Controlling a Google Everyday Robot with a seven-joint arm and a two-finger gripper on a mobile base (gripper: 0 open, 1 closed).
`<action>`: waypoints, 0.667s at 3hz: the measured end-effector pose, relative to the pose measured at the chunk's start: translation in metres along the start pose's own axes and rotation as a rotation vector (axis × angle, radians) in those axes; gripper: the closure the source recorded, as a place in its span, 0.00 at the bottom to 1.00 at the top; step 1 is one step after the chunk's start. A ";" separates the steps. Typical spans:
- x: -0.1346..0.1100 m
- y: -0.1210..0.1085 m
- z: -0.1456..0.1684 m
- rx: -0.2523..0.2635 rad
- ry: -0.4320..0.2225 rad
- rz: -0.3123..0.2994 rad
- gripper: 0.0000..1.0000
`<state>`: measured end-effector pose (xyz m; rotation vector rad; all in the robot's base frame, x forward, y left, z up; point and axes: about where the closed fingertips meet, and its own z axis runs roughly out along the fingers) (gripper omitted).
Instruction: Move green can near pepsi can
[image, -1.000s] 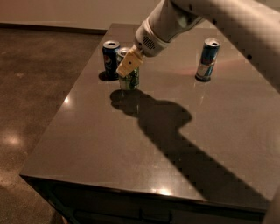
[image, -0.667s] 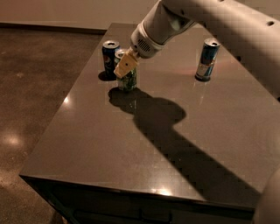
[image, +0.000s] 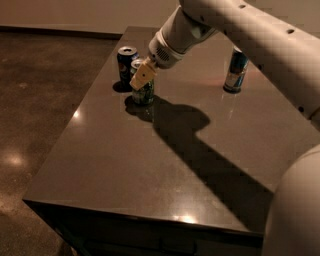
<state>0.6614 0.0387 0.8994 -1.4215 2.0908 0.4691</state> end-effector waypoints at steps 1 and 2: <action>-0.001 0.002 0.003 -0.004 0.002 -0.002 0.00; -0.001 0.002 0.003 -0.004 0.002 -0.002 0.00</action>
Offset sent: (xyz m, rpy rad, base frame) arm -0.0003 0.0016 -0.0007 -0.0004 0.0009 0.0018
